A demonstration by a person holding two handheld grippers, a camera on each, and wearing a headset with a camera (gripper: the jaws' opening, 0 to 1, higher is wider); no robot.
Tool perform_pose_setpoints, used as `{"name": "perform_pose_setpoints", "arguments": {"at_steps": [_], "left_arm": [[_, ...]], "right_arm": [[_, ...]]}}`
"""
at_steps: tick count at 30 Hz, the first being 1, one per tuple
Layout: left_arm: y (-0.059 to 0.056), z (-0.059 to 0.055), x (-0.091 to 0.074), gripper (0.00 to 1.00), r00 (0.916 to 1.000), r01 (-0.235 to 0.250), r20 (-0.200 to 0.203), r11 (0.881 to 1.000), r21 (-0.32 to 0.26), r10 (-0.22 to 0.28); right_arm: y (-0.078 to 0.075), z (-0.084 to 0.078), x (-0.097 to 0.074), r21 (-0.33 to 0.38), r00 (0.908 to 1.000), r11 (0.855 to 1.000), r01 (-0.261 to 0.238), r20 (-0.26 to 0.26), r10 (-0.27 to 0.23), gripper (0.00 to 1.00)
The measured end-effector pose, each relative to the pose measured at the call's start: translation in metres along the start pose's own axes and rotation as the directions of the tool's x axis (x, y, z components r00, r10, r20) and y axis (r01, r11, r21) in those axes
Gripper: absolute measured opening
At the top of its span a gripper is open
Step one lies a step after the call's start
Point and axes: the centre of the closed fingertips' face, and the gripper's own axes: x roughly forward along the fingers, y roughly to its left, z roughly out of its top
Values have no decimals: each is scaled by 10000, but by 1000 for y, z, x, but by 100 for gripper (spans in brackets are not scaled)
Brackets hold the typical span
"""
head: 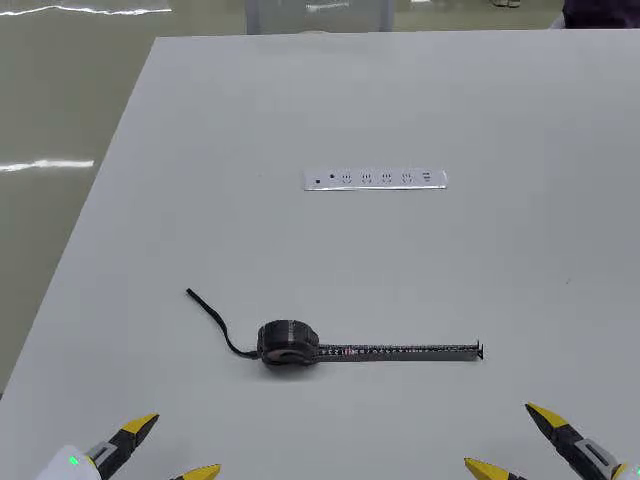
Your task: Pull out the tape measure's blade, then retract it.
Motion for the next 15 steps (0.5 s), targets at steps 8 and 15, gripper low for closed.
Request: {"name": "perform_pose_setpoints", "arguments": {"at_steps": [8,15], "left_arm": [[1,-1,0,68,10000,-28,-78,10000,-18,28],[3,1,2,68,10000,-48,-79,10000,38,49]], "right_arm": [[0,-3,0,103,10000,9999,6,33,-7,74],[-1,-5,1,148,10000,9999,4,30,-4,74]]}}
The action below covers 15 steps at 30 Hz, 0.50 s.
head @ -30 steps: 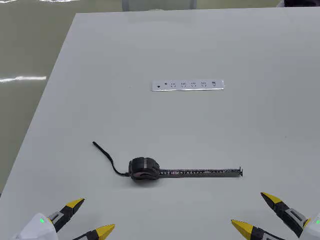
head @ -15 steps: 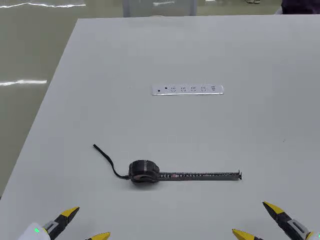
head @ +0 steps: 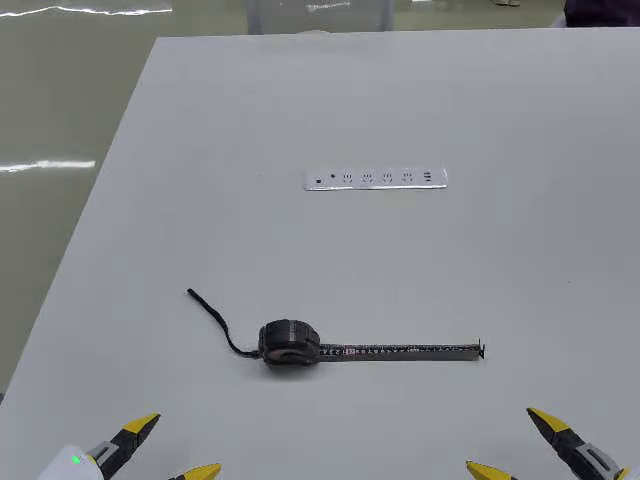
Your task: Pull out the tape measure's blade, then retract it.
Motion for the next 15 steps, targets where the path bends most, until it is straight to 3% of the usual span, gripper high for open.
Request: {"name": "perform_pose_setpoints", "arguments": {"at_steps": [15], "left_arm": [[-1,1,2,67,10000,11,-21,10000,23,-11]], "right_arm": [[-2,-1,0,-13,10000,10000,-26,-21,26,73]]}}
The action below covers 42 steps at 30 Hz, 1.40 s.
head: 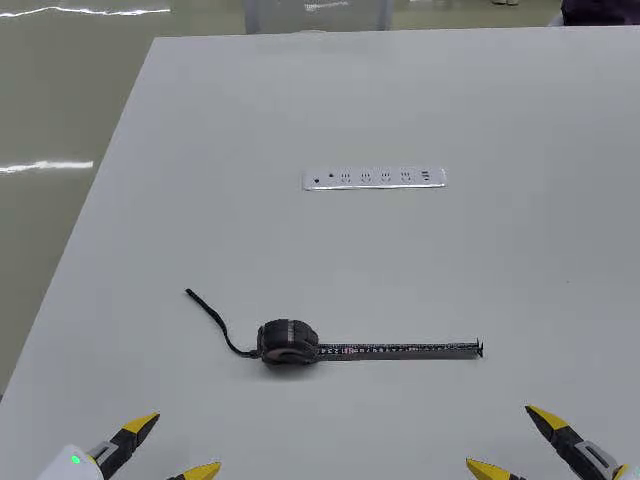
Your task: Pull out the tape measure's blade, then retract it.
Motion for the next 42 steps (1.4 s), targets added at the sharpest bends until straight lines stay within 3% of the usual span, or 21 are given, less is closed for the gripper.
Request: {"name": "perform_pose_setpoints", "arguments": {"at_steps": [22,42], "left_arm": [[-12,24,29,68,10000,-35,81,10000,39,35],[-29,36,56,70,9999,-2,-106,9994,340,6]], "right_arm": [[4,4,16,-106,9994,9994,-340,-46,340,73],[-5,14,25,-183,9988,9986,-496,37,497,72]]}}
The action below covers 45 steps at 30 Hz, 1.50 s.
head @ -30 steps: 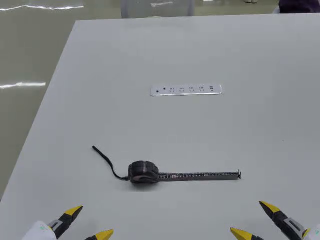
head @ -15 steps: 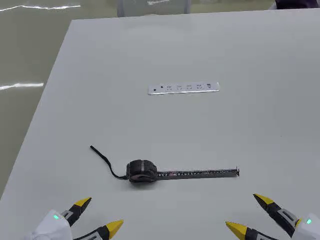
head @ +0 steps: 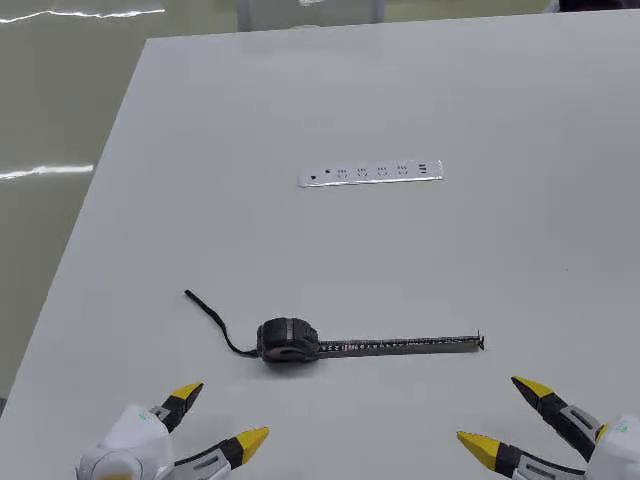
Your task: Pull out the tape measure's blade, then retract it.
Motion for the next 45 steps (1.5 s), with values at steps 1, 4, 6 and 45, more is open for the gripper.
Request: {"name": "perform_pose_setpoints", "arguments": {"at_steps": [1,4,6,45], "left_arm": [[0,0,1,70,10000,-15,-16,10000,6,15],[-4,1,5,70,10000,-42,-85,10000,72,42],[-5,2,8,71,9999,-104,-91,9999,85,105],[-3,16,49,77,9920,-1264,-96,9849,-1183,1262]], "right_arm": [[0,1,0,3,10000,10000,-15,16,15,72],[-1,5,1,-53,10000,10000,-43,82,43,72],[-2,5,3,-78,9999,9999,-68,93,68,72],[-8,9,6,-351,9998,9992,-215,-36,213,71]]}}
